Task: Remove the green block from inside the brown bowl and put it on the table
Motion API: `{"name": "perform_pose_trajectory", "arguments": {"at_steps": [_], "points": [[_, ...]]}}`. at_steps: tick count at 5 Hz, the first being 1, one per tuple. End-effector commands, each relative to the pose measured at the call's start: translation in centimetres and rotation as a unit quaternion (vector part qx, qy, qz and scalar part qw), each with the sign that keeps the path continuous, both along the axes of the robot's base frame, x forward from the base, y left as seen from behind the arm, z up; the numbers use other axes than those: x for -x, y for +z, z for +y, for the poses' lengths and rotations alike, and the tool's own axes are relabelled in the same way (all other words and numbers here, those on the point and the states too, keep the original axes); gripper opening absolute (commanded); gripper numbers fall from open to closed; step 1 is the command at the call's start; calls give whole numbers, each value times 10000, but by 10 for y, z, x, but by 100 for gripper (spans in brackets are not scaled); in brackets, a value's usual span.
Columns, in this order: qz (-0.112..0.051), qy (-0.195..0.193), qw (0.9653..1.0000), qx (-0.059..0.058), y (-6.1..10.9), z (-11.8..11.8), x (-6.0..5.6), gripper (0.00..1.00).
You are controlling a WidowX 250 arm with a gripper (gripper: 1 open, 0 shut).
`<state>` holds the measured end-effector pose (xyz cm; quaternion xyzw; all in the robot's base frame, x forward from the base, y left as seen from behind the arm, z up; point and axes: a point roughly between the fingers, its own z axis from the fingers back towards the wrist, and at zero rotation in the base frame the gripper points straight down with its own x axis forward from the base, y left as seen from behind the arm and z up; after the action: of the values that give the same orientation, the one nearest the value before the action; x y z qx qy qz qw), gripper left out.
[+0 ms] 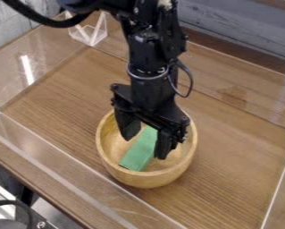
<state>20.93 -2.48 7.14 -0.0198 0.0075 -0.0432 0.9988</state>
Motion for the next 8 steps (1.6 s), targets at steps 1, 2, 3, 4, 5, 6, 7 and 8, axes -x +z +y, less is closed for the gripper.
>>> {"name": "perform_pose_trajectory", "arguments": {"at_steps": [1, 2, 3, 4, 5, 6, 7, 8], "points": [[-241, 20, 9997, 66, 10, 2, -5, 100], [-252, 4, 9996, 100, 11, 3, -6, 100], [-264, -10, 9996, 133, 11, 4, -6, 100], [-274, -22, 9995, 164, 12, 6, -6, 100], [-286, -34, 9994, 196, 12, 7, -6, 100], [-293, -42, 9993, 222, 12, 8, -7, 100], [-298, -53, 9992, 245, 12, 10, -7, 100], [-303, -65, 9992, 264, 11, 10, -8, 100]]}}
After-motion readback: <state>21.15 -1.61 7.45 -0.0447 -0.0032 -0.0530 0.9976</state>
